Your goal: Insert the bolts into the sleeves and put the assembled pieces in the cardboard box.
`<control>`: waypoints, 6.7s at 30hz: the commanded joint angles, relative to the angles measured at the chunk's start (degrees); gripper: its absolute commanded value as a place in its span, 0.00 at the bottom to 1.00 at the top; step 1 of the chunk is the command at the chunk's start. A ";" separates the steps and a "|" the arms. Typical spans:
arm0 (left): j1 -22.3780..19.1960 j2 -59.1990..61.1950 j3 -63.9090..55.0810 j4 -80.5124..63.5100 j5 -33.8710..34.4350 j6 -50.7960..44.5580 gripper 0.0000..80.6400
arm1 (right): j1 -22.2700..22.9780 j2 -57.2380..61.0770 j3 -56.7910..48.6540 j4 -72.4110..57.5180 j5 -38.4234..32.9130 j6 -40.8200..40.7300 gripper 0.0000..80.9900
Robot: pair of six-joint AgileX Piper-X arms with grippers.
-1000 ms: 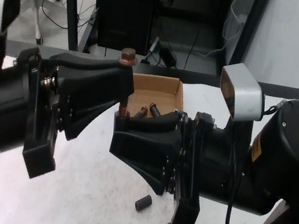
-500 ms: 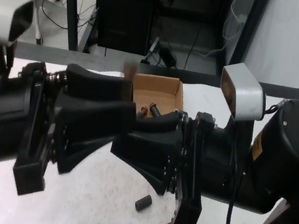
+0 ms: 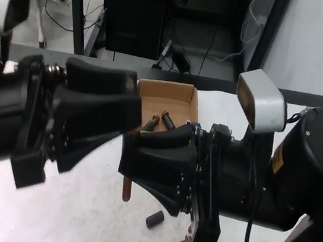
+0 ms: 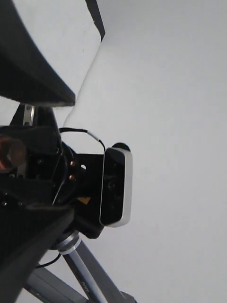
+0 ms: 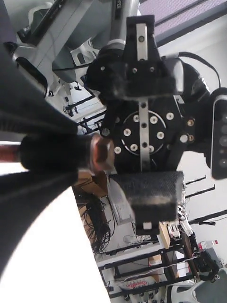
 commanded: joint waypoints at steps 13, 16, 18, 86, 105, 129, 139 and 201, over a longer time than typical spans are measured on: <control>5.11 -0.29 -0.55 -0.01 -1.58 3.39 0.55 | -1.00 -0.46 -0.62 -0.23 -1.54 0.02 0.01; 8.68 -1.35 -0.55 -0.42 -2.73 4.92 0.25 | -3.12 -0.46 -0.62 -0.40 -2.19 0.02 0.01; 10.87 -2.64 -0.55 -0.41 -2.72 5.65 0.01 | -5.08 -0.46 -0.62 -0.40 -2.03 0.02 0.01; 15.28 -17.97 -0.20 48.07 -8.56 26.08 0.00 | -17.67 46.15 -63.28 70.68 38.05 -30.02 0.42; 12.20 -12.81 -1.23 49.33 -7.10 25.76 0.00 | -20.80 17.95 -53.64 101.42 32.81 -34.57 0.01; -15.36 36.37 -27.43 61.62 -22.78 34.79 0.02 | -20.00 -32.35 -18.31 101.62 31.21 -21.44 0.01; -17.27 45.35 -41.32 73.21 -36.86 42.03 0.59 | -20.00 -36.63 -12.16 103.83 30.96 -21.44 0.01; -20.17 65.03 -51.63 79.50 -45.04 54.73 0.59 | -20.00 -36.70 -10.28 103.66 24.90 -21.61 0.01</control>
